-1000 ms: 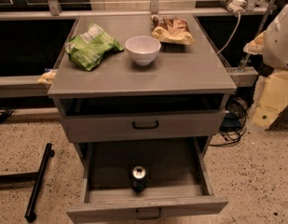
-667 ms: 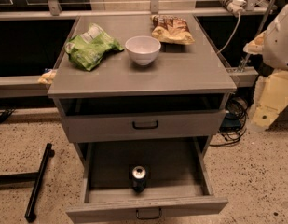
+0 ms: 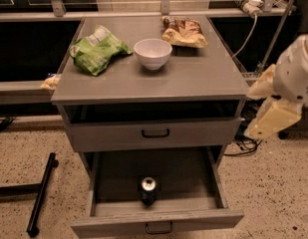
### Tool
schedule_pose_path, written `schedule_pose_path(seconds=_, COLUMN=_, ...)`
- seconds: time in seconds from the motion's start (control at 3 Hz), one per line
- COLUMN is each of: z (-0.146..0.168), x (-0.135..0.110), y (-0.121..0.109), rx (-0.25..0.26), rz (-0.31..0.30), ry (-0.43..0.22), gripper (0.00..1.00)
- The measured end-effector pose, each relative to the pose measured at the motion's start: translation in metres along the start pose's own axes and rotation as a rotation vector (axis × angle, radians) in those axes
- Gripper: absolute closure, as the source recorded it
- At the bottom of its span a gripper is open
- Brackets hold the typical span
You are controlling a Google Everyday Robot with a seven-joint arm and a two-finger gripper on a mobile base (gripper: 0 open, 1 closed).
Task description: Pick pepsi can from middle drawer and place on counter
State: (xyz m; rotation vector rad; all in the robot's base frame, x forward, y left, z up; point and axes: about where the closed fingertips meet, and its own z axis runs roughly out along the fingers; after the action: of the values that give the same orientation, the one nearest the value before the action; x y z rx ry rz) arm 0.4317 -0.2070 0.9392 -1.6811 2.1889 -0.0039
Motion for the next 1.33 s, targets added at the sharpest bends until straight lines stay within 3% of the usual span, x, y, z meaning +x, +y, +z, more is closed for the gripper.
schedule_pose_path(seconds=0.67, z=0.128, x=0.020, y=0.024, rx=-0.056, rz=0.080, ry=-0.223, gripper=0.89)
schedule_pose_path(seconds=1.0, z=0.205, x=0.024, y=0.031, rx=-0.106, rz=0.117, ry=-0.310, gripper=1.00)
schedule_pose_path(seconds=1.33, z=0.214, x=0.027, y=0.030, rx=-0.112, rz=0.126, ry=-0.313, gripper=1.00)
